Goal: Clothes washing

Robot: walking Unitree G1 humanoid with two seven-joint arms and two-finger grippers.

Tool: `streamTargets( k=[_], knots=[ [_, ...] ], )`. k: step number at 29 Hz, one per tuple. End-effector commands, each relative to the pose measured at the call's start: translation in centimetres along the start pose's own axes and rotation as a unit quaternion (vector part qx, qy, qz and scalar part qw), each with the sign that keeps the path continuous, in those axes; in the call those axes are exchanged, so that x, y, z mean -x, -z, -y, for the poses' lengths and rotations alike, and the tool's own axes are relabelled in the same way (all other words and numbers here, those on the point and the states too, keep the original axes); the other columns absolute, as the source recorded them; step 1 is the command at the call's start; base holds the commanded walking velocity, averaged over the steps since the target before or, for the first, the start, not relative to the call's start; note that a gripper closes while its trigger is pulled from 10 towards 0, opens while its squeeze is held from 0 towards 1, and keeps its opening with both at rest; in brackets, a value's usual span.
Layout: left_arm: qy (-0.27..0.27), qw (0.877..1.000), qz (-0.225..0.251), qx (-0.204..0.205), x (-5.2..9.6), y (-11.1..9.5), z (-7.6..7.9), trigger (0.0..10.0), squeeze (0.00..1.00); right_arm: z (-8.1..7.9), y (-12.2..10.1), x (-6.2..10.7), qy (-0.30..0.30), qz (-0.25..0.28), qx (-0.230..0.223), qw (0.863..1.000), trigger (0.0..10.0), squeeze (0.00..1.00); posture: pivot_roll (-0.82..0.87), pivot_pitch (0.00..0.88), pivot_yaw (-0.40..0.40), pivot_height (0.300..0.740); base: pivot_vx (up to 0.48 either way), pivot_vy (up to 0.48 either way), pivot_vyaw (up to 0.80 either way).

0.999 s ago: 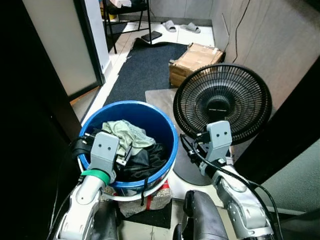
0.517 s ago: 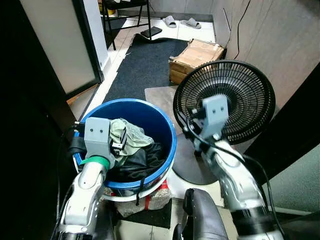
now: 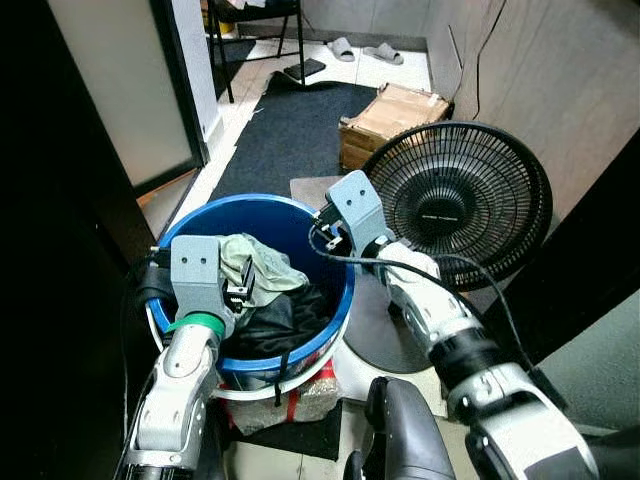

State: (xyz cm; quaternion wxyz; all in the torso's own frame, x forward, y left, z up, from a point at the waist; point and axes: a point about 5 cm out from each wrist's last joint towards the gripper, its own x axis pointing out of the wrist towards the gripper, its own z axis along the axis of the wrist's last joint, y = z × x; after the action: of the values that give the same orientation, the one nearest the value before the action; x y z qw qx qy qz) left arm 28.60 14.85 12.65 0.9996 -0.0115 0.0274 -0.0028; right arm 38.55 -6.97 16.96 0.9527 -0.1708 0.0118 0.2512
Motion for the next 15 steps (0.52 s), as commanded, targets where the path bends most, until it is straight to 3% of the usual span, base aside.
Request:
streamTargets(
  k=[1, 9, 12, 15],
  knots=[
    [-0.008, 1.000, -0.008, 0.004, 0.3, 0.3, -0.2, 10.0, 0.00, 0.7, -0.1, -0.2, 0.010, -0.001, -0.004, 1.000, 10.0, 0.00, 0.09, 0.000, -0.045, 0.550, 0.000, 0.000, 0.00],
    [-0.032, 0.999, -0.008, 0.013, 1.4, 0.1, -0.8, 10.0, 0.00, -0.7, -2.5, -1.5, -0.038, 0.025, -0.022, 0.999, 10.0, 0.00, 0.13, 0.000, -0.075, 0.550, 0.000, 0.000, 0.00],
    [-0.052, 0.998, -0.013, 0.023, 2.7, 0.1, -1.3, 10.0, 0.00, -1.7, -2.6, -1.8, -0.068, 0.030, -0.032, 0.997, 10.0, 0.00, 0.15, 0.000, -0.094, 0.550, 0.000, 0.000, 0.00],
    [-0.056, 0.998, -0.014, 0.026, 2.9, 0.1, -1.4, 10.0, 0.00, -2.0, -2.6, -1.8, -0.078, 0.033, -0.039, 0.996, 10.0, 0.00, 0.15, 0.000, -0.094, 0.550, 0.000, 0.000, 0.00]
  ],
)
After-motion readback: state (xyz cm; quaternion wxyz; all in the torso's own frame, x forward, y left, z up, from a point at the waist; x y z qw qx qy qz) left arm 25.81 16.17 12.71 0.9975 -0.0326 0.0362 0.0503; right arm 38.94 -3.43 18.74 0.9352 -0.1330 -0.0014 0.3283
